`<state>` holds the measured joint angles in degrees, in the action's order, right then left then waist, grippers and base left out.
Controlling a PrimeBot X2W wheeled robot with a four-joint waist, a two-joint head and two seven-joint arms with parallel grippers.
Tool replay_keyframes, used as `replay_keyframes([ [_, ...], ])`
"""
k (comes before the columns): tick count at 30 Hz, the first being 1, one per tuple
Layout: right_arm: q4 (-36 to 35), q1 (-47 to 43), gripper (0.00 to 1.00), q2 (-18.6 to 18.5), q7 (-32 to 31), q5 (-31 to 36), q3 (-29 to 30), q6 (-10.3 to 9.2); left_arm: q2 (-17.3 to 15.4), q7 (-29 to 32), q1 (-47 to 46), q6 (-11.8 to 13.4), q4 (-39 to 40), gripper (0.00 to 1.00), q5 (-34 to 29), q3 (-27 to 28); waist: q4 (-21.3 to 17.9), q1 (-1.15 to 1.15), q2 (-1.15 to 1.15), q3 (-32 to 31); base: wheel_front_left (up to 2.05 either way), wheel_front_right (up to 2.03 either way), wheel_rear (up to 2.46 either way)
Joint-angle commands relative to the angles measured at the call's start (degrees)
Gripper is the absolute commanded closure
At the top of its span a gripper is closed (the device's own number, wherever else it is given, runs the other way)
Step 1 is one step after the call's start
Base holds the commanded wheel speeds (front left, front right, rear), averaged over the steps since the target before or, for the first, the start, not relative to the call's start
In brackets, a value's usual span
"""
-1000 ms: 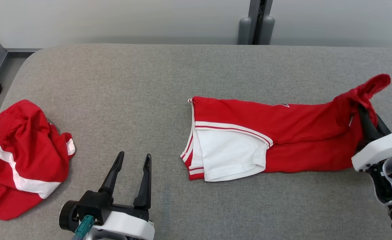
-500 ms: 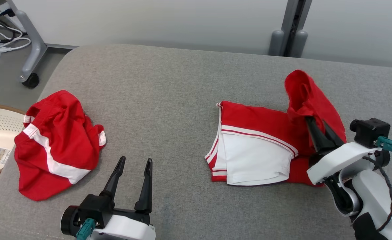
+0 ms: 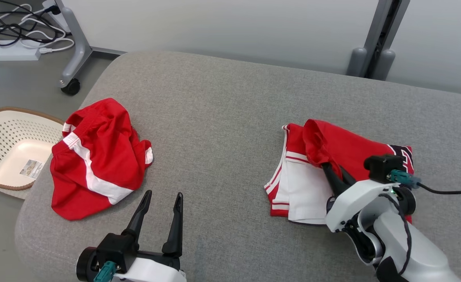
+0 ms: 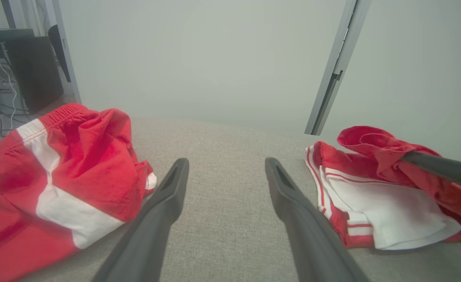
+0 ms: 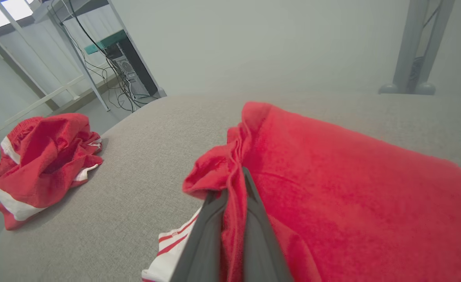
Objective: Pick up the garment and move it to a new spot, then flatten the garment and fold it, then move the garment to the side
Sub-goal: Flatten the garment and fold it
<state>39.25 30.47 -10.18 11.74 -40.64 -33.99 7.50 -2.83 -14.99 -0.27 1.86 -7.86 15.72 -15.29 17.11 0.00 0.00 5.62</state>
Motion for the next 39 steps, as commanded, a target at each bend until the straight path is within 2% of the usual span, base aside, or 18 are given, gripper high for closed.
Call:
replay_keyframes([
  [1,1.82,0.71,1.0,0.59,-0.56,0.42,0.12,0.01,-0.16,-0.27,0.05,0.28,0.01,0.0,0.43,-0.09,0.5,0.0,0.0,0.13,0.0,0.0,0.0],
  [7,8.01,2.81,1.0,4.1,-1.15,2.12,-0.74,0.01,-0.16,-0.27,-0.03,0.36,-0.15,0.0,0.59,-0.58,1.61,0.0,0.0,0.5,0.0,0.0,0.0],
  [15,13.5,4.5,1.0,6.27,-1.02,2.11,-2.41,0.01,-0.17,-0.27,-0.6,0.52,-0.77,0.0,0.92,-1.29,2.7,0.0,0.0,0.3,0.0,0.0,0.0],
  [16,13.96,4.35,0.85,6.5,-1.11,1.74,-2.72,0.0,-0.16,-0.27,-0.61,0.57,-0.83,0.0,0.95,-1.33,2.76,0.0,0.0,0.23,0.0,0.0,0.0],
  [17,14.24,4.25,0.63,6.73,-0.98,1.37,-2.94,0.01,-0.17,-0.27,-0.6,0.6,-0.89,0.0,0.96,-1.34,2.79,0.0,0.0,0.15,0.0,0.0,0.0],
  [18,14.34,4.26,0.1,6.88,-0.77,1.05,-3.23,0.01,-0.17,-0.27,-0.58,0.61,-0.94,0.0,1.02,-1.36,2.8,0.0,0.0,0.06,0.0,0.0,0.0],
  [19,14.07,4.12,0.0,6.99,-0.61,0.48,-3.71,0.01,-0.16,-0.27,-0.53,0.66,-0.99,0.0,1.07,-1.38,2.79,0.0,0.0,-0.04,0.0,0.0,0.0],
  [25,7.37,1.62,0.0,7.14,-1.49,-7.27,-7.94,0.01,-0.17,-0.27,0.19,0.52,-1.29,0.0,0.81,-1.14,2.07,0.0,0.0,-0.88,0.0,0.0,0.0],
  [28,4.38,1.06,0.0,6.92,-0.04,-9.78,-9.38,0.0,-0.17,-0.27,0.55,0.38,-1.15,0.0,0.5,-0.88,1.1,0.0,0.0,-1.11,0.0,0.0,0.0],
  [33,3.39,1.86,0.0,4.5,2.8,-6.52,-9.17,0.0,-0.15,-0.27,0.44,0.34,-0.78,0.0,0.44,-0.19,-1.66,0.0,0.0,-1.17,0.0,0.0,0.0],
  [39,1.74,0.58,0.0,2.01,3.53,-4.1,-2.77,0.0,-0.17,-0.27,-0.32,0.77,-0.16,0.0,2.48,0.65,-6.45,0.0,0.0,-0.83,0.0,0.0,0.0],
])
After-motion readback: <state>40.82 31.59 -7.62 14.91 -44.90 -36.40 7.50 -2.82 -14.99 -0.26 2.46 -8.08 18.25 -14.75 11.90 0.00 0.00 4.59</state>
